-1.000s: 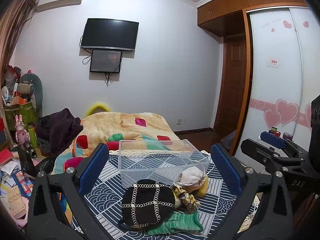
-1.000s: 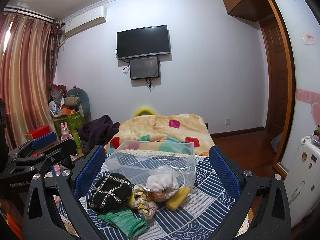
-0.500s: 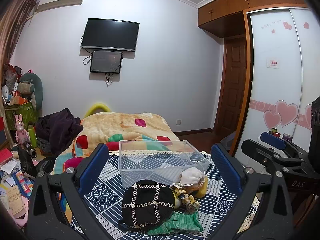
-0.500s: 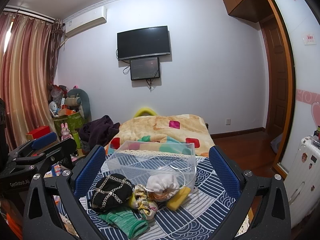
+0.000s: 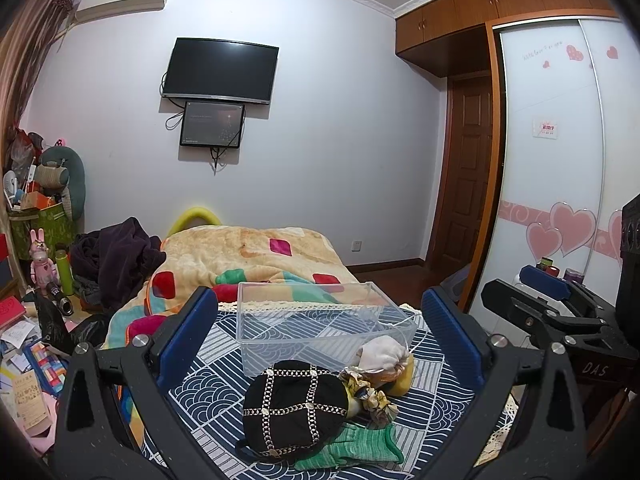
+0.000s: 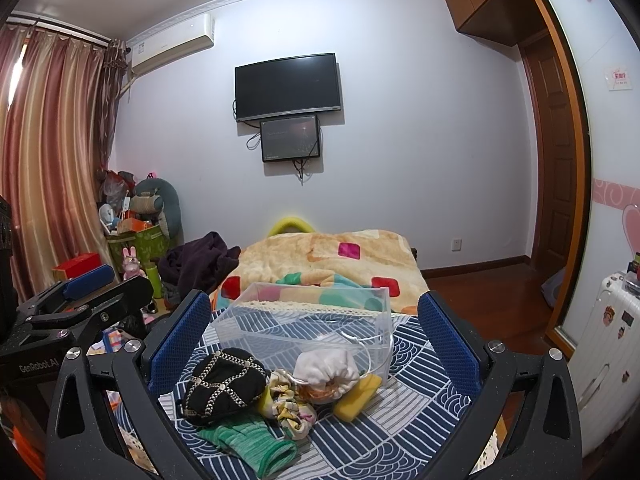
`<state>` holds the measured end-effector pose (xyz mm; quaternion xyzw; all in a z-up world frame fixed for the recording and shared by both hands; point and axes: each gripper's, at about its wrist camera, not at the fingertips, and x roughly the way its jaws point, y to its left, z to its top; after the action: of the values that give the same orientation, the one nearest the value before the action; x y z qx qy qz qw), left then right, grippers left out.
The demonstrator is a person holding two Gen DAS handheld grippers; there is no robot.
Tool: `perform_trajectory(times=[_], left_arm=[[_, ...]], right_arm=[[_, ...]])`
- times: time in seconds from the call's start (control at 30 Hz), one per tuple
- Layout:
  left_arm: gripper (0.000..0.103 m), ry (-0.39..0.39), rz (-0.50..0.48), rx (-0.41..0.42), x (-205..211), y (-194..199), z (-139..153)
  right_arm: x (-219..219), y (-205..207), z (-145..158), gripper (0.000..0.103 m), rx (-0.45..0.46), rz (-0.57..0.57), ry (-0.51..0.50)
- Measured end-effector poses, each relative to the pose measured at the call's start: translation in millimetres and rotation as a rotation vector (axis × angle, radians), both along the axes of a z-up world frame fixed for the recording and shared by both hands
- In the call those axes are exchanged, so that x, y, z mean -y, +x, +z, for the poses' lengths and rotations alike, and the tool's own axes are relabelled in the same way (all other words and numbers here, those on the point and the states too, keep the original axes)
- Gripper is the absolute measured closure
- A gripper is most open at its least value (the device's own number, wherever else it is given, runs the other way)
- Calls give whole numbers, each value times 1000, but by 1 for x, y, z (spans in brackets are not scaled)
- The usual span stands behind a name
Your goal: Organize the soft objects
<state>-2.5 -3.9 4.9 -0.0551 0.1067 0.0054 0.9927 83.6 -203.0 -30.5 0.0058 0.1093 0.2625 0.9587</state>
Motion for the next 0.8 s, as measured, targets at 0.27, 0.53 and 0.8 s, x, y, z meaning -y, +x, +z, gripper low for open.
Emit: perform_trajectory(times=[0.27, 0.53, 0.8], left_arm=[[0, -1, -3, 4, 2, -1, 0], [0, -22, -15, -13, -2, 1, -2], [0, -67, -37, -172, -14, 34, -34]], right_arm=[[-1, 0, 2, 0, 2, 0, 0], [0, -1, 3, 0, 4, -4, 1], [3, 14, -11, 0, -34, -26, -24]])
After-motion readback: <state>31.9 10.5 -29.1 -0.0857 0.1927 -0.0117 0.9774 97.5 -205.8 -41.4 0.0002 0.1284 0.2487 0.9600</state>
